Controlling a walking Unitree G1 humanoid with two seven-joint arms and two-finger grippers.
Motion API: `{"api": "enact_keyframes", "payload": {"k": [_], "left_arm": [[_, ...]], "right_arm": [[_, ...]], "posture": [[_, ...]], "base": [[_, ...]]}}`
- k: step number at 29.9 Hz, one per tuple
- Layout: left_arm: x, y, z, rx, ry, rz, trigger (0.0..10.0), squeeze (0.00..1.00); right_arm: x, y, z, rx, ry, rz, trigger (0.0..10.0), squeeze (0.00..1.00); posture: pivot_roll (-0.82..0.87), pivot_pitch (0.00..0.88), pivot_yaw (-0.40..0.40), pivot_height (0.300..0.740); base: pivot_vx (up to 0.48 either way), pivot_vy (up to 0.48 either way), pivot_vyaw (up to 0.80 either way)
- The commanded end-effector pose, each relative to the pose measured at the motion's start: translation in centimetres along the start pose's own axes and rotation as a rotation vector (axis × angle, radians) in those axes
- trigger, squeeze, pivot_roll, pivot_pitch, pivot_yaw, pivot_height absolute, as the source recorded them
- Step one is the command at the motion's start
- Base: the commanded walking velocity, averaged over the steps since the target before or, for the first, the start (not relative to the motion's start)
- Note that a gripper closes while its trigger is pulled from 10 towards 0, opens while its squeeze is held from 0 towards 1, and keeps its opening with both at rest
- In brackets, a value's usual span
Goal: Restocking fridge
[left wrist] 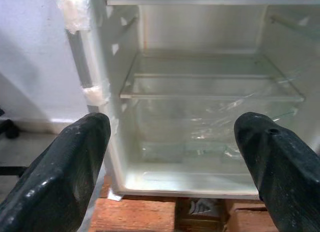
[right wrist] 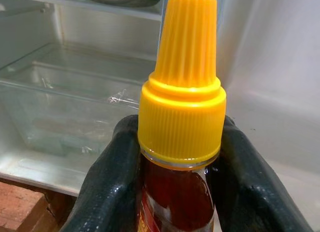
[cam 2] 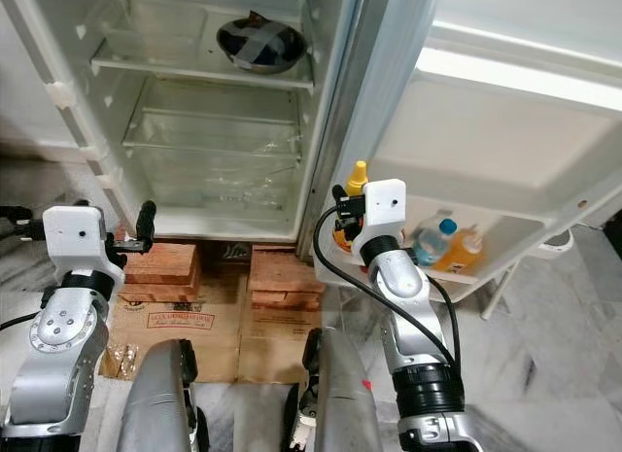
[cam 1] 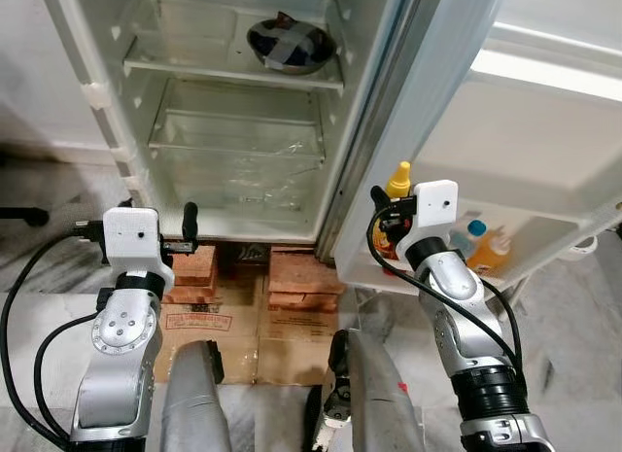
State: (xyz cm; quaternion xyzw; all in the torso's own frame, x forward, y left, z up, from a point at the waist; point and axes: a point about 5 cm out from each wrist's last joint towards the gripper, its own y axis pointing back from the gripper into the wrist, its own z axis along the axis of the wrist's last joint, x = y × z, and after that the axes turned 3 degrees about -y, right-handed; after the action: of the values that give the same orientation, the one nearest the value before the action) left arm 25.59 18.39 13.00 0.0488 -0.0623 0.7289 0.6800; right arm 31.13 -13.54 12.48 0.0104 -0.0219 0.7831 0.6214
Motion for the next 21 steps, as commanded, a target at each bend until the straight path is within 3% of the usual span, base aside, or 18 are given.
{"api": "enact_keyframes", "payload": {"k": [1, 7, 14, 21], "left_arm": [[-0.33, 0.11, 0.15, -0.011, -0.011, -0.02, 10.0, 0.0], [-0.37, 0.18, 0.14, -0.01, -0.003, -0.018, 10.0, 0.0], [-0.26, 0.23, 0.16, -0.01, 0.007, -0.009, 10.0, 0.0], [-0.17, 0.16, 0.07, -0.006, 0.002, 0.005, 10.0, 0.0]], "right_arm": [[-0.72, -0.12, 0.66, -0.024, 0.009, -0.012, 10.0, 0.0], [-1.04, -0.29, 0.74, -0.024, 0.014, -0.019, 10.0, 0.0], [-0.92, -0.2, 0.53, -0.016, 0.017, -0.017, 10.0, 0.0], [-0.37, -0.3, 0.13, 0.01, -0.003, 0.077, 10.0, 0.0]], "posture": [[0.05, 0.122, -0.112, 0.593], [0.05, 0.127, -0.111, 0.593], [0.05, 0.127, -0.112, 0.593], [0.05, 0.128, -0.112, 0.593]], "base": [[0.0, -0.446, 0.0], [0.0, -0.453, 0.0], [0.0, 0.0, 0.0], [0.0, 0.0, 0.0]]}}
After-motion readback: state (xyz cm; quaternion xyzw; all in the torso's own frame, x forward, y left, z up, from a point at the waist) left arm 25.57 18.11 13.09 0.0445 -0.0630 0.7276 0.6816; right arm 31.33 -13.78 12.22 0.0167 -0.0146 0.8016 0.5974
